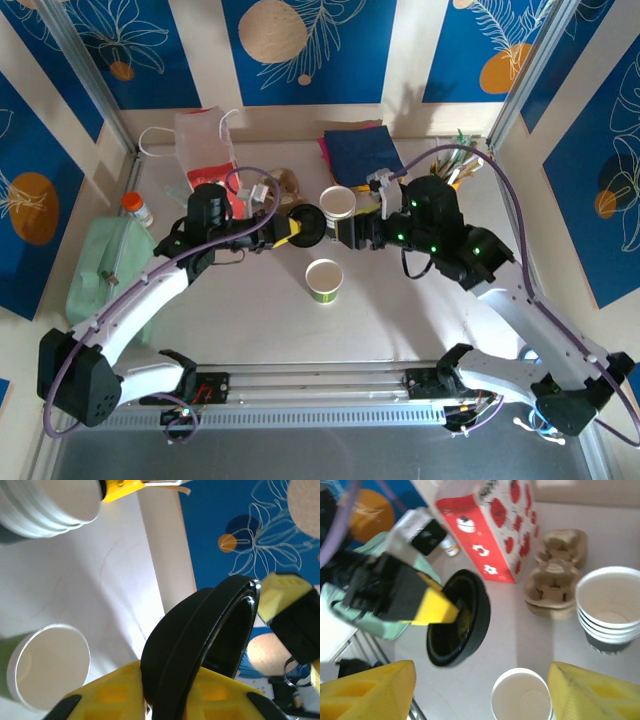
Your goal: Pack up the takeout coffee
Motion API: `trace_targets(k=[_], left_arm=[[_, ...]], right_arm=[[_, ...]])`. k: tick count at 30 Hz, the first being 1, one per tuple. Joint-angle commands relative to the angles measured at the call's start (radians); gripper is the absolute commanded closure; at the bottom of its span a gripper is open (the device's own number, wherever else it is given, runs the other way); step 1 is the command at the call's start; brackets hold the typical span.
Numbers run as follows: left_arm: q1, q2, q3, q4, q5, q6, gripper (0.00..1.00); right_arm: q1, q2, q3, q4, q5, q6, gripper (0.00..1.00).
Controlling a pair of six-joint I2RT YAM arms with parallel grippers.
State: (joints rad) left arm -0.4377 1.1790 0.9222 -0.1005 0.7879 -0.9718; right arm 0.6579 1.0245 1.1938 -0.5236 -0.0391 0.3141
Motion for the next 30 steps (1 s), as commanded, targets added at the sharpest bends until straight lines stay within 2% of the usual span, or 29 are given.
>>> trace_targets(k=[1, 6, 8, 11, 15, 21, 26, 30], left_arm=[[0.022, -0.019, 0.069, -0.199, 0.06, -0.024, 0.9], [0.038, -0.021, 0.208, -0.616, 0.006, 0.099, 0.9], [0.039, -0.011, 0.241, -0.708, 0.018, 0.123, 0.9], [0.038, 0.005, 0.285, -0.831, 0.03, 0.174, 0.9], [0.039, 0.01, 0.343, -0.986, -0.04, 0.259, 0.89], [0.039, 0.002, 0.358, -1.032, -0.045, 0.278, 0.86], [0.039, -0.005, 0.355, -1.042, -0.045, 0.281, 0.85], [0.038, -0.01, 0.343, -1.034, -0.039, 0.274, 0.85]], right_arm=[[-0.003, -0.038, -0.052, 0.12, -0.157, -0.233, 0.26], [0.014, -0.071, -0.154, 0.194, -0.137, -0.477, 0.25], [0.041, -0.07, -0.196, 0.239, -0.105, -0.587, 0.25], [0.081, -0.063, -0.227, 0.249, -0.126, -0.771, 0.26], [0.132, -0.022, -0.219, 0.269, -0.053, -0.909, 0.28], [0.228, 0.019, -0.235, 0.305, -0.008, -1.13, 0.3], [0.286, 0.043, -0.247, 0.369, 0.053, -1.21, 0.32], [0.32, 0.043, -0.265, 0.405, 0.078, -1.262, 0.37]])
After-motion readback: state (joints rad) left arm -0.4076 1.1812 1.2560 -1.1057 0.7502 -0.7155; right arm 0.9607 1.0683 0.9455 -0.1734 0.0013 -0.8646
